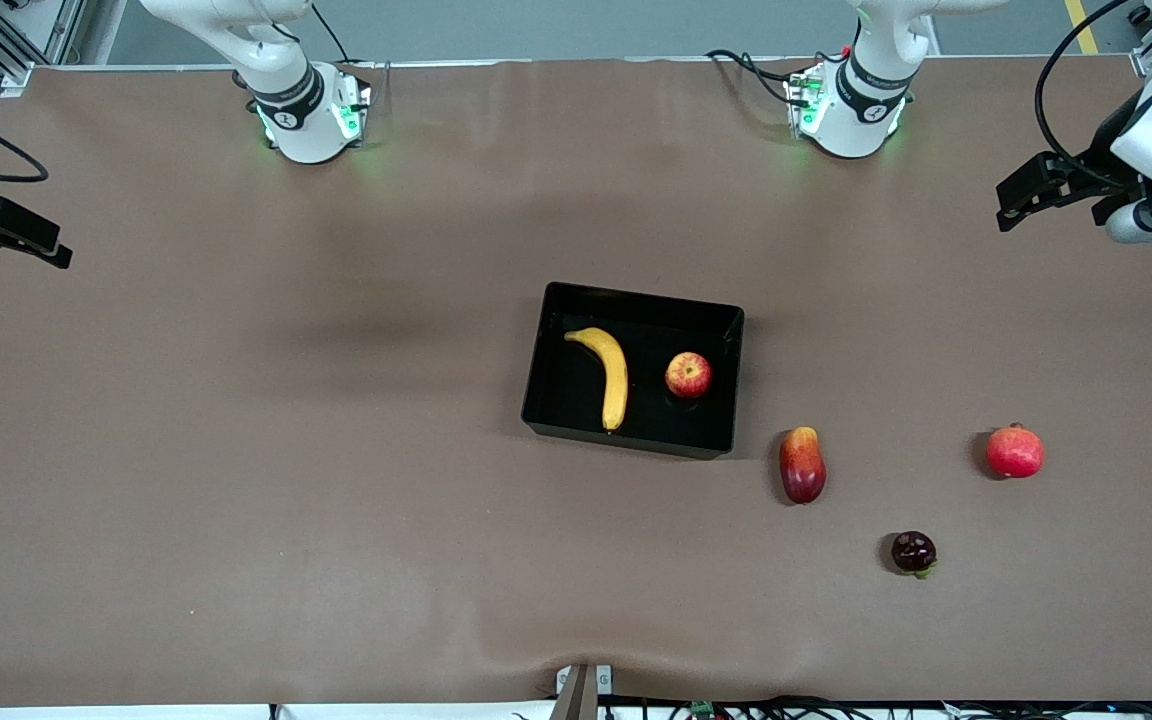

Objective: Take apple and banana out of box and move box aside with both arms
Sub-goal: 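Move the left gripper toward the red apple in the black box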

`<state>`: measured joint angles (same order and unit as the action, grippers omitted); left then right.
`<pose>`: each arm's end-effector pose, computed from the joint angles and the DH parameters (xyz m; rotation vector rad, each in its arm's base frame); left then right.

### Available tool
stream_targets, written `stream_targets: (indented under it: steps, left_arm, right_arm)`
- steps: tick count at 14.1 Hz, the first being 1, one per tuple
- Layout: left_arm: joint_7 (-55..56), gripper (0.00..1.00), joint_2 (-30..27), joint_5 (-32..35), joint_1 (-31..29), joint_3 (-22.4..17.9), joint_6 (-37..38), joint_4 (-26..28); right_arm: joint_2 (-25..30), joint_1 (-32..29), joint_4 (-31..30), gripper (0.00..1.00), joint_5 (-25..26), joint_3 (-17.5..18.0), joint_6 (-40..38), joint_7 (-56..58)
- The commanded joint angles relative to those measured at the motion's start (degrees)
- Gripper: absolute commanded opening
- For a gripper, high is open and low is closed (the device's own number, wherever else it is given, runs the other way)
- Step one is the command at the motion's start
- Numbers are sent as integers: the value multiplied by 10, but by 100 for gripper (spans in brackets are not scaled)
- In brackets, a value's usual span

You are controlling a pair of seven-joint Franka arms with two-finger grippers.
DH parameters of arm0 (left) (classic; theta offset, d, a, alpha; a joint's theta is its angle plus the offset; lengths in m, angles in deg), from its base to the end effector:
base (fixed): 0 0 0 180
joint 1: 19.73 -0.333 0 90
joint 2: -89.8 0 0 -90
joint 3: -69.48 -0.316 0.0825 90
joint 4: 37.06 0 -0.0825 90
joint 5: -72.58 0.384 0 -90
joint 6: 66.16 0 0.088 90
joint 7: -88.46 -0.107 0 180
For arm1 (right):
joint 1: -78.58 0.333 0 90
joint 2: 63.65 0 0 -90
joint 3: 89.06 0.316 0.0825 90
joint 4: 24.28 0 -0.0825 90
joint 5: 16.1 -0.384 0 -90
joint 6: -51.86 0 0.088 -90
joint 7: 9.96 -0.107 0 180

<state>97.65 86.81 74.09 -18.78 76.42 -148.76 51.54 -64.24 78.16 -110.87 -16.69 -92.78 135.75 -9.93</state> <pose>0.5200 -0.0709 0.6529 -3.1005 -0.0399 0.0737 0.5456 -0.0381 0.6376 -3.1267 0.1110 0.0892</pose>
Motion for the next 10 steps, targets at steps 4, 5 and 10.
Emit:
stream_targets:
  steps: [4, 5, 10]
  left_arm:
    - [4, 100, 31, 10, 5, 7, 13, -23]
    - [6, 100, 41, 10, 5, 8, 13, -30]
    - [148, 100, 116, -10, 33, 46, -45, -15]
  right_arm:
    - [0, -12, 12, 100, 6, 4, -7, 1]
    - [0, -13, 12, 100, 6, 4, -7, 1]
    - [-1, -12, 12, 100, 4, 4, -7, 1]
